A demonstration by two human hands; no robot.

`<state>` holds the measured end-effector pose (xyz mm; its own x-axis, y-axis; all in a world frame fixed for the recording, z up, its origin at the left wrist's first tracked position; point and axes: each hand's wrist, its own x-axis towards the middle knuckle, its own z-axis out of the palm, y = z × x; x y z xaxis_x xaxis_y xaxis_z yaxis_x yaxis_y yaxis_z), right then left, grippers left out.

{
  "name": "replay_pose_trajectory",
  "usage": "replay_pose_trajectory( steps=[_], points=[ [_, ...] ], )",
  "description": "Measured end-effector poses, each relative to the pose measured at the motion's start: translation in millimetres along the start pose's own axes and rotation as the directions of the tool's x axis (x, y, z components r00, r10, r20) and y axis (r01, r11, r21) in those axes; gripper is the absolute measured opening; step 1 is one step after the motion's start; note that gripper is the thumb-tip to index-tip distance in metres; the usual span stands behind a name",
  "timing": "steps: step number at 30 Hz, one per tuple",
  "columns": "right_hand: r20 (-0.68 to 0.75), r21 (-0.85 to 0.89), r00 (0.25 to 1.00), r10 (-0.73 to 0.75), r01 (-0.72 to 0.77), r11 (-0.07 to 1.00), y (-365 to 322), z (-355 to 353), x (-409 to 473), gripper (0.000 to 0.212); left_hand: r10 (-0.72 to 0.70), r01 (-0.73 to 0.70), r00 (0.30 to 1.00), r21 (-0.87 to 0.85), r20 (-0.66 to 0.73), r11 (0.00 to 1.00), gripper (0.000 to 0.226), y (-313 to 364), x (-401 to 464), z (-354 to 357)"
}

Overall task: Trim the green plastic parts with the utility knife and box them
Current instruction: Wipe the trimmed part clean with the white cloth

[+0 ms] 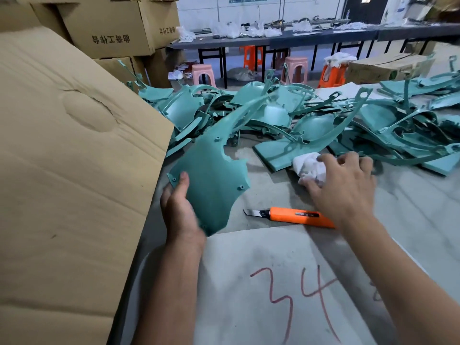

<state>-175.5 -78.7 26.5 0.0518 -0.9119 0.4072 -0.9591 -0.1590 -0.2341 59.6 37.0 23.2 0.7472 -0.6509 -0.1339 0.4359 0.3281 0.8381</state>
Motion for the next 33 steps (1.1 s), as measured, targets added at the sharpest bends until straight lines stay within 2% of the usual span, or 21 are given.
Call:
replay_pose_trajectory(
  steps=[2,4,6,8,9,10,11,12,13,14,15,16,18,20,22,25,27,29,31,33],
  points=[
    [0.201,-0.039,0.977,0.072,-0.065,0.997,2,6,15,0.057,-0.059,0.059,0.997,0.005,0.041,0.998,0.028,1,-1,-1],
    [0.275,-0.028,0.960,0.049,-0.043,0.999,10,13,23,0.048,-0.062,0.060,0.998,0.060,0.023,0.996,0.027,-1,-3,0],
    [0.113,0.106,0.994,-0.004,-0.008,0.994,16,13,25,0.044,-0.023,0.025,1.000,0.118,-0.020,0.993,0.027,-5,-1,1],
    [-0.108,0.390,0.993,0.041,0.005,0.921,15,3,21,0.037,-0.004,0.007,1.000,0.138,-0.022,0.990,0.029,-7,0,3],
    [-0.130,0.609,0.987,0.092,0.007,0.793,9,-4,19,0.030,-0.001,0.003,1.000,0.138,-0.013,0.990,0.031,-9,2,3],
    [-0.057,0.829,0.991,0.122,-0.021,0.559,-2,-11,14,0.028,-0.002,0.002,1.000,0.140,-0.006,0.990,0.033,-10,2,4],
    [0.082,0.964,0.993,0.090,-0.101,0.247,-18,-18,4,0.029,0.002,-0.002,1.000,0.152,0.003,0.988,0.034,-11,2,4],
    [0.220,0.975,0.975,0.000,-0.220,-0.042,-32,-24,-6,0.031,0.014,-0.017,1.000,0.174,0.018,0.985,0.034,-12,1,5],
    [0.322,0.904,0.941,-0.108,-0.339,-0.261,-43,-28,-16,0.035,0.037,-0.045,0.998,0.204,0.043,0.978,0.032,-14,0,6],
    [0.387,0.806,0.895,-0.224,-0.446,-0.388,-51,-30,-25,0.040,0.071,-0.086,0.995,0.241,0.072,0.967,0.031,-16,-1,7],
    [0.426,0.720,0.841,-0.334,-0.538,-0.438,-56,-31,-32,0.043,0.115,-0.140,0.988,0.292,0.101,0.946,0.030,-19,-3,8],
    [0.458,0.657,0.786,-0.416,-0.614,-0.438,-60,-31,-38,0.046,0.165,-0.202,0.977,0.359,0.133,0.911,0.031,-21,-5,10],
    [0.538,0.603,0.726,-0.428,-0.686,-0.407,-64,-28,-43,0.050,0.246,-0.328,0.943,0.489,0.226,0.808,0.031,-24,-8,11],
    [0.541,0.674,0.755,-0.370,-0.653,-0.347,-66,-21,-47,0.041,0.303,-0.425,0.905,0.587,0.299,0.689,0.035,-29,-13,11],
    [0.479,0.756,0.798,-0.366,-0.587,-0.289,-64,-17,-53,0.036,0.390,-0.501,0.864,0.627,0.319,0.597,0.041,-30,-16,11],
    [0.403,0.811,0.789,-0.464,-0.543,-0.218,-58,-15,-59,0.033,0.458,-0.587,0.806,0.599,0.374,0.545,0.039,-28,-11,10],
    [0.340,0.916,0.824,-0.453,-0.398,-0.037,-58,-14,-59,0.024,0.427,-0.577,0.816,0.594,0.390,0.561,0.043,-27,-6,8],
    [0.252,0.968,0.871,-0.423,-0.217,0.130,-59,-18,-59,0.027,0.313,-0.492,0.868,0.594,0.385,0.636,0.046,-29,-5,7],
    [0.201,0.975,0.869,-0.452,-0.131,0.181,-55,-20,-53,0.037,0.119,-0.327,0.921,0.566,0.372,0.757,0.048,-30,-8,9],
    [0.246,0.966,0.815,-0.526,-0.164,0.198,-44,-21,-47,0.053,-0.075,-0.147,0.929,0.546,0.364,0.825,0.054,-29,-12,11]
  ],
)
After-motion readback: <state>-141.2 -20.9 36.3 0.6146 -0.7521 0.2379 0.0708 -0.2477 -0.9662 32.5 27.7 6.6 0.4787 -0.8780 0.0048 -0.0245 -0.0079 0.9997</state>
